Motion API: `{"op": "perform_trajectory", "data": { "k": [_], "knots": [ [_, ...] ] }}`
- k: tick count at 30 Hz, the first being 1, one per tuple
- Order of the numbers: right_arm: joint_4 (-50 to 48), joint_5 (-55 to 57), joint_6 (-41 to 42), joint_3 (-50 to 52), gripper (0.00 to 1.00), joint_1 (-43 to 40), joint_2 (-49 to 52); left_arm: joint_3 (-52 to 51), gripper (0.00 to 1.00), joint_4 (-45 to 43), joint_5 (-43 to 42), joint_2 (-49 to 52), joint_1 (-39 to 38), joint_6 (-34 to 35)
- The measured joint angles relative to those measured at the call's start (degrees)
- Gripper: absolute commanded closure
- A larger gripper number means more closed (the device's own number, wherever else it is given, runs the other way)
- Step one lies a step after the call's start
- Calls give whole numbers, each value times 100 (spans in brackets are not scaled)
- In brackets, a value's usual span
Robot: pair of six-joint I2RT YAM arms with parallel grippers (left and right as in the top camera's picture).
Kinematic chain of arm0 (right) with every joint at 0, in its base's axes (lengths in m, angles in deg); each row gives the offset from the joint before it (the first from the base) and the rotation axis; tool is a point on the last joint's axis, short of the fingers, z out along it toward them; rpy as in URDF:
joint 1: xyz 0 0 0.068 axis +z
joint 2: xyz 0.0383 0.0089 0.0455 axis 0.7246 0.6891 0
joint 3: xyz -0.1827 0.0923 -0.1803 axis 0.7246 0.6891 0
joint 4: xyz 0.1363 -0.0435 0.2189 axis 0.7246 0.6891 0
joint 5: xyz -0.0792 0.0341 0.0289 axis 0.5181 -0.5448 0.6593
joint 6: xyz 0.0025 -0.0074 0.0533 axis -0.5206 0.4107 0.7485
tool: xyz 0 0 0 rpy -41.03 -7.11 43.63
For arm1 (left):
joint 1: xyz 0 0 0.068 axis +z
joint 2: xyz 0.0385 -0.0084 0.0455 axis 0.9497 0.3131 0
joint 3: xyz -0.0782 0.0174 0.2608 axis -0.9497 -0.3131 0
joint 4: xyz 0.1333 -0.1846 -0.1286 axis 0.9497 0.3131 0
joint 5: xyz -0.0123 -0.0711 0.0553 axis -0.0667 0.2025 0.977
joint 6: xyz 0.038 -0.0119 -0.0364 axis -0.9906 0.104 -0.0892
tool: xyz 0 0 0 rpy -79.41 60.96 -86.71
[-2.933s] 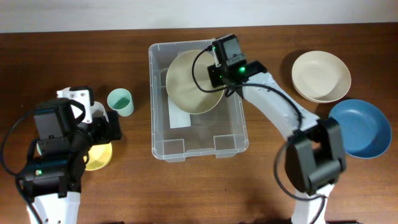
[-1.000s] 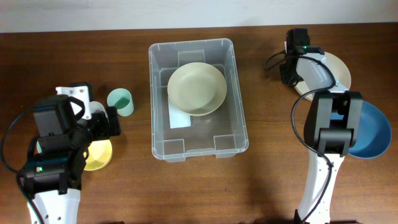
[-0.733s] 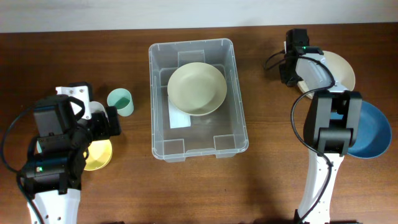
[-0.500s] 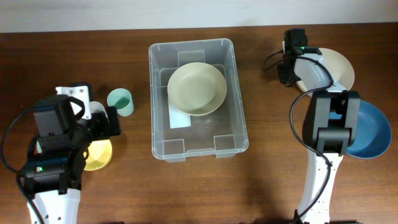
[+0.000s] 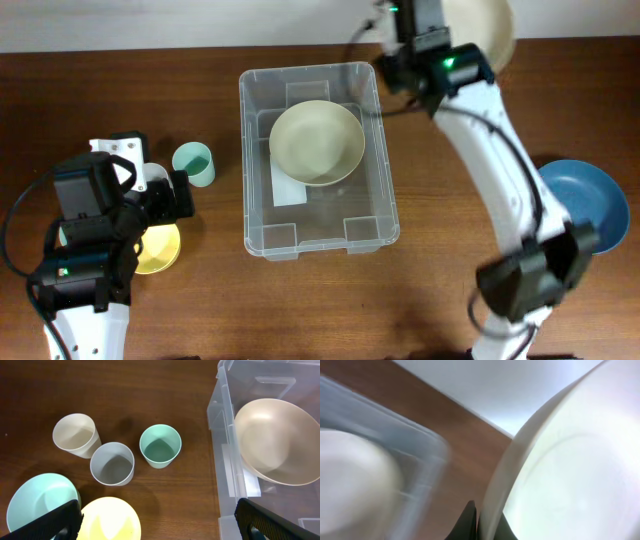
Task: Pack container
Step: 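Stack the back cream bowl onto the bowl in the container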
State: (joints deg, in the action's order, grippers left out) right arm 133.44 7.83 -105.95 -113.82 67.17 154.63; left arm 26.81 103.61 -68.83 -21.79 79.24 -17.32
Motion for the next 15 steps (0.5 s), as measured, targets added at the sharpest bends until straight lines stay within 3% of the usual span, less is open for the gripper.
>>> {"op": "perform_trajectory", "data": {
  "k": [8, 15],
  "knots": [
    [310, -455, -249, 170, 96, 1447, 96, 0, 1, 2, 0, 0, 0, 0],
    [372, -719, -297, 675, 96, 1810, 868, 0, 1, 2, 0, 0, 0, 0]
  ]
}}
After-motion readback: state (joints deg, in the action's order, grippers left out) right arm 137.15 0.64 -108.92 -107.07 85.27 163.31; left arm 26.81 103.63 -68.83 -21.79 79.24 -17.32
